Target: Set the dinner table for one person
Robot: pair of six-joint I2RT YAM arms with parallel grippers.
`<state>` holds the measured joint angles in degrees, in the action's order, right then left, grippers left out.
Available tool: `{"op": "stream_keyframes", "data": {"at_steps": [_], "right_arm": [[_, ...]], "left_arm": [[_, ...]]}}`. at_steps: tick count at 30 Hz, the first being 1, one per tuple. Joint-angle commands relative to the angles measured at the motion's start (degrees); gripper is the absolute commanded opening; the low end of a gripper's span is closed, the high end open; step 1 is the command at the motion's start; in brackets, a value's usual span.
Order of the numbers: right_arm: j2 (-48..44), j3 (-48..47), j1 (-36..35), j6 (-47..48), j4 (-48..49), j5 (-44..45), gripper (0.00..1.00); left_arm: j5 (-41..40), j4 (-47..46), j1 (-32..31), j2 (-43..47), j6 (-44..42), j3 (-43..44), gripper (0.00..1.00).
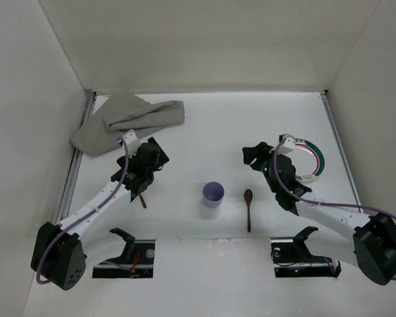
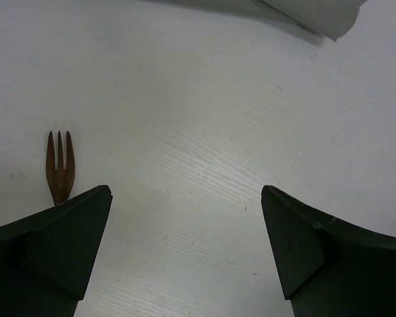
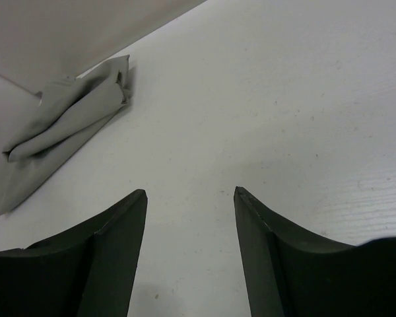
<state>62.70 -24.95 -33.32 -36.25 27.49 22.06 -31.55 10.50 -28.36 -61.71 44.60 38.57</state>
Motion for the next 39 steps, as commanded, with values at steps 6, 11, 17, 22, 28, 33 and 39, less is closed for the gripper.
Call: {"op": "stream_keyframes", "data": {"at_steps": [6, 11, 17, 22, 28, 33, 39], "right_arm": [[-1.5, 0.5, 0.1, -0.4, 3.1, 0.8, 0.61], [1.6, -0.4, 0.1, -0.6, 3.2, 0.8, 0.58], [3.9, -2.6, -0.6, 0.6, 1.1, -1.2, 0.17], [4.0, -2.8, -0.7, 0.8, 0.7, -1.6, 0.25], [4.0, -3.3, -0.7, 0.9, -0.1, -1.9, 0.36], [4.9, -4.1, -1.2, 0.7, -0.4, -3.0, 0.4], [6.6, -4.9, -1.4, 0.8, -1.0, -3.6, 0.42]], "left_arm": [[-3.8, -5.8, 1.6, -5.8, -10.4, 6.4, 1.0], [-5.5, -11.3, 3.3, -11.2, -15.0, 10.9, 1.0], [-2.6, -16.7, 9.9, -25.5, -20.2, 22.1, 0.72], [-1.1, -14.4, 14.3, -39.9, -23.5, 35.6, 0.17], [1.7, -13.1, 15.1, -48.0, -23.2, 41.1, 0.36], [5.2, -12.7, 14.5, -53.8, -21.7, 43.0, 0.37], [8.3, -12.8, 10.8, -60.8, -19.3, 47.4, 0.1]]}}
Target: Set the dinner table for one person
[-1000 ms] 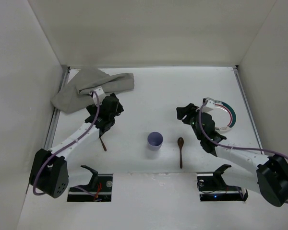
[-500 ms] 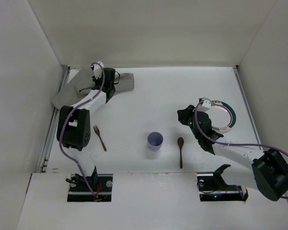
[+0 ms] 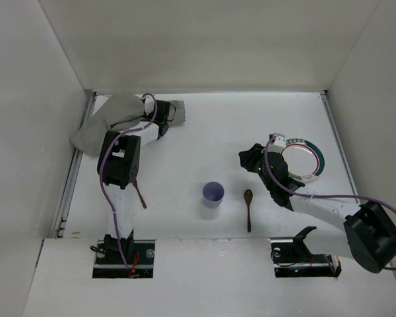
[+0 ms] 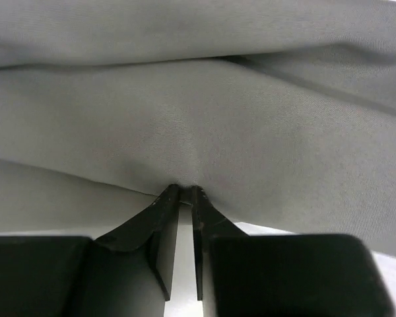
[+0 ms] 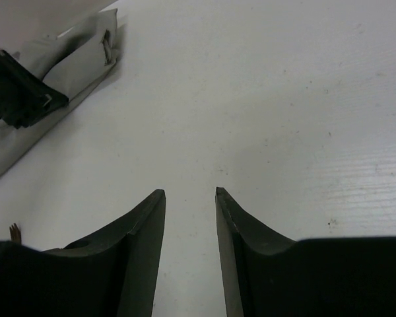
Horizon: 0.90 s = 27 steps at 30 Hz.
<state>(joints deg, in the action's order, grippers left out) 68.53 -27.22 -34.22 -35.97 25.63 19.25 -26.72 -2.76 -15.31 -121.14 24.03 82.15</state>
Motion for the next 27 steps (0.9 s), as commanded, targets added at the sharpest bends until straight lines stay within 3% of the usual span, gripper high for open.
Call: {"op": "stream_keyframes", "data": {"at_steps": [1, 8, 16, 18, 22, 27], "right_arm": [[0.5, -2.8, -0.5, 0.5, 0.4, -0.9, 0.43], [-0.2, -2.3, -0.5, 0.1, 0.2, -0.9, 0.43], [-0.2, -2.9, -0.5, 0.3, -0.8, -0.8, 0.43], [-0.2, -2.9, -0.6, 0.2, -0.4, -0.5, 0.43], [1.1, -3.5, -1.4, 0.3, -0.7, -0.4, 0.43], [2.1, -4.1, -1.6, 0.3, -0.7, -0.7, 0.43]], "left_arm": [[3.9, 0.5, -3.2, -3.1, 1.9, 5.4, 0.07], [6.7, 0.8, -9.0, -8.8, 5.1, 14.2, 0.04], [14.0, -1.6, -13.7, -6.7, 13.6, 18.0, 0.04], [16.1, -4.0, -14.4, -5.3, 14.7, 18.2, 0.1], [15.4, -7.1, -14.2, -0.2, 12.8, 16.2, 0.34], [7.6, -4.0, -8.4, 3.8, 6.0, 14.2, 0.44]]}}
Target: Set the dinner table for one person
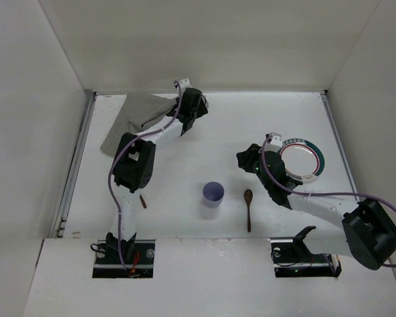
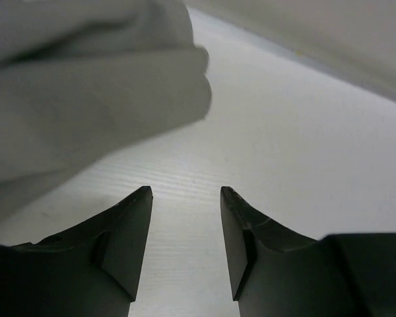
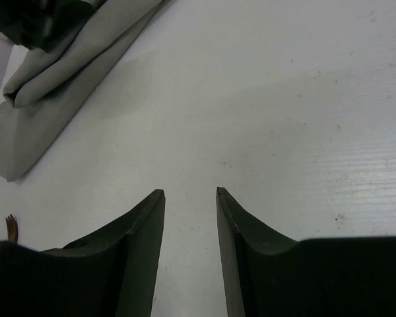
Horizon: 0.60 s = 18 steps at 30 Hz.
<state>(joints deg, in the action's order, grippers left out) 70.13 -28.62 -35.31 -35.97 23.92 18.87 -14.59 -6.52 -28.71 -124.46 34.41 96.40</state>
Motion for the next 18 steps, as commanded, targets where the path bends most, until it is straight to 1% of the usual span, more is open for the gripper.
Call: {"op": "stream_keyframes", "data": {"at_steps": [1, 3, 6, 10, 14, 16, 18], "right_arm": [[0.5, -2.6, -0.8, 0.2, 1.3, -0.2, 0.43], [0.8, -2.6, -0.9, 0.0, 1.5, -0.1, 0.43], [1.3, -2.9, -0.9, 0.0, 1.2, -0.5, 0.43], [2.0, -3.0, -1.4, -0.1, 1.6, -0.5, 0.43], [2.0, -3.3, -1.7, 0.0, 1.5, -0.9, 0.43], [2.2, -3.2, -1.7, -0.1, 1.6, -0.9, 0.43], [2.4, -3.5, -1.7, 0.3, 1.0, -0.9, 0.43]], "left_arm": [[-6.3, 1.0, 6.4, 7.2, -6.0, -0.2, 0.45], [-9.8, 3.7, 8.9, 8.0, -6.9, -1.6, 0.46], [-12.7, 3.9, 12.3, 11.1, -5.0, -7.4, 0.48], [-12.0, -1.6, 16.4, 17.7, 2.2, -18.2, 0.46], [-12.3, -7.6, 19.0, 23.7, 8.9, -28.3, 0.46], [-11.8, -9.7, 19.9, 25.2, 11.5, -31.6, 0.46], [-11.2, -10.6, 20.7, 25.3, 12.7, -33.1, 0.46]]}}
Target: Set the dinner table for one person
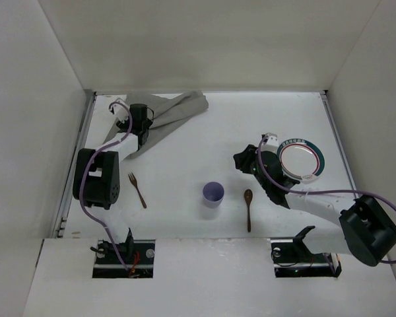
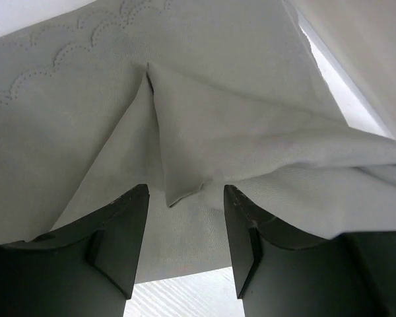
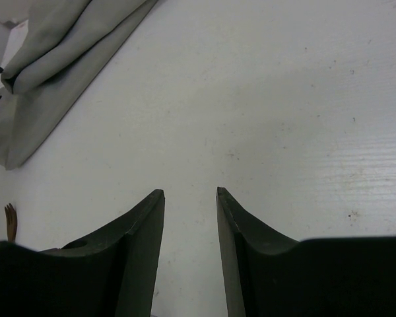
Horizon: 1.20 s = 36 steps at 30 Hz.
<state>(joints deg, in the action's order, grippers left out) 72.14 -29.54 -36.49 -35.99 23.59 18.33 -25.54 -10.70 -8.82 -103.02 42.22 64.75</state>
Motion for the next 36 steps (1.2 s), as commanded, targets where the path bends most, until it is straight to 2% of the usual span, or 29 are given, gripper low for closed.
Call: {"op": "stream_keyframes", "data": {"at_steps": [1, 8, 16, 20, 23, 32, 36], "right_arm": [[0.0, -2.6, -0.6, 0.4, 1.2, -0.3, 0.43], [0.9, -3.0, -1.0, 0.3, 1.3, -0.5, 0.43], [1.4, -3.0, -1.4, 0.1, 1.7, -0.3, 0.43], [1.9, -3.2, -1.4, 0.4, 1.3, -0.4, 0.43], [2.1, -3.1, -1.4, 0.0, 1.9, -0.3, 0.43], [0.7, -2.5, -1.3, 0.6, 1.6, 0.2, 0.44], [0.1, -1.8, -0.6, 0.6, 2.2, 0.3, 0.5]], "left_arm": [[-0.1, -6.6, 1.1, 3.4, 5.7, -1.7, 0.47], [6.1, -8.8, 3.9, -3.4, 5.7, 3.9, 0.47], [9.5, -7.8, 1.9, -6.8, 6.8, 4.7, 0.3], [11.8, -9.9, -0.6, -5.7, 7.8, 3.7, 0.13], [12.6, -11.0, -3.4, -3.7, 8.6, 3.1, 0.06], [15.1, -13.9, -13.5, -1.2, 9.9, 3.6, 0.04], [16.2, -16.5, -19.0, -0.5, 10.3, 3.0, 0.04]]}}
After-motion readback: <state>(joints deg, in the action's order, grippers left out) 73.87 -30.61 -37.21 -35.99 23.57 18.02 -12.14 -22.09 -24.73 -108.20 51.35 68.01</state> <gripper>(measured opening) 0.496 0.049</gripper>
